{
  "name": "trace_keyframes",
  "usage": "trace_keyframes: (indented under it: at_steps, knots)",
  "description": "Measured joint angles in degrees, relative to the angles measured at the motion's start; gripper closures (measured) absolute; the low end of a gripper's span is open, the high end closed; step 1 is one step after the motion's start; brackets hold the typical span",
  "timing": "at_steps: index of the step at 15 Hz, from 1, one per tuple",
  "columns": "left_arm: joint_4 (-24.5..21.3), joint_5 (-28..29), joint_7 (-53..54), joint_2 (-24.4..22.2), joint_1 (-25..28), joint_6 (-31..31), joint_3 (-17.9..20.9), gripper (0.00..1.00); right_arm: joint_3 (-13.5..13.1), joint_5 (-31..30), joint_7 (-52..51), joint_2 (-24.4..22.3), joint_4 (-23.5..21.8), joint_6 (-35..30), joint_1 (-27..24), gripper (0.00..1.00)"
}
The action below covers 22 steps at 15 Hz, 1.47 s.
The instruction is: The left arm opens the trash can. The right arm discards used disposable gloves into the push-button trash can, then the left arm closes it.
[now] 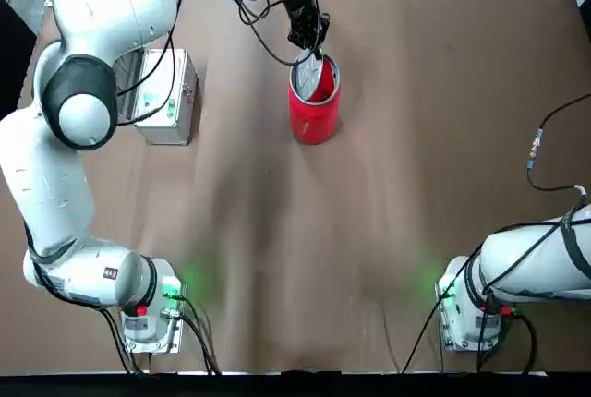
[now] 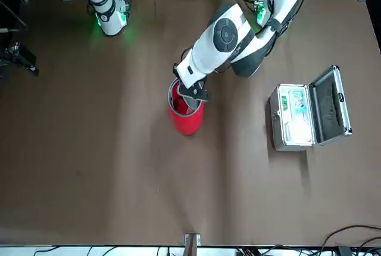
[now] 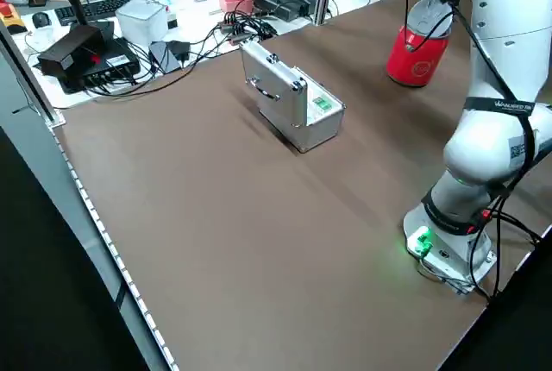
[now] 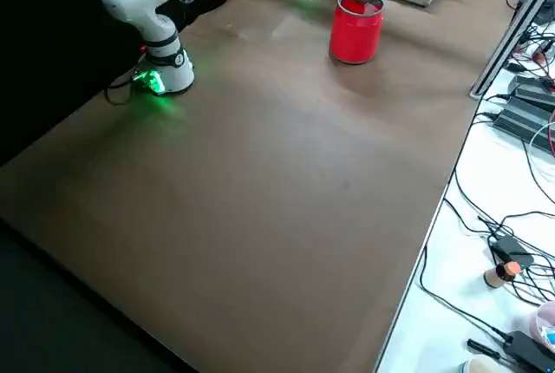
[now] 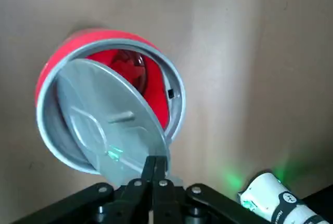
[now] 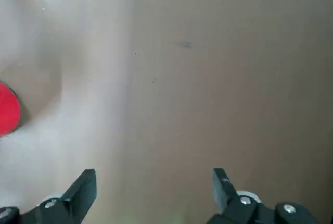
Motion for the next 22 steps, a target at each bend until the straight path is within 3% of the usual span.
trace_keyframes:
  at_steps: [14, 18, 22]
  knots:
    - [0.0, 2.1, 0.0, 2.0, -1.6, 0.9, 1.0, 0.99, 0.0, 0.0, -0.2, 0.0, 0.6, 0.5, 0.3, 0.01]
    - [0.0, 2.1, -0.1, 2.4, -4.3, 2.7, 3.3, 0.99, 0.1, 0.3, -0.2, 0.0, 0.6, 0.7, 0.4, 0.01]
    - [0.0, 2.1, -0.1, 2.7, -6.8, 4.9, 5.6, 0.99, -0.5, 5.1, -0.2, 0.0, 0.4, 0.6, -0.8, 0.01]
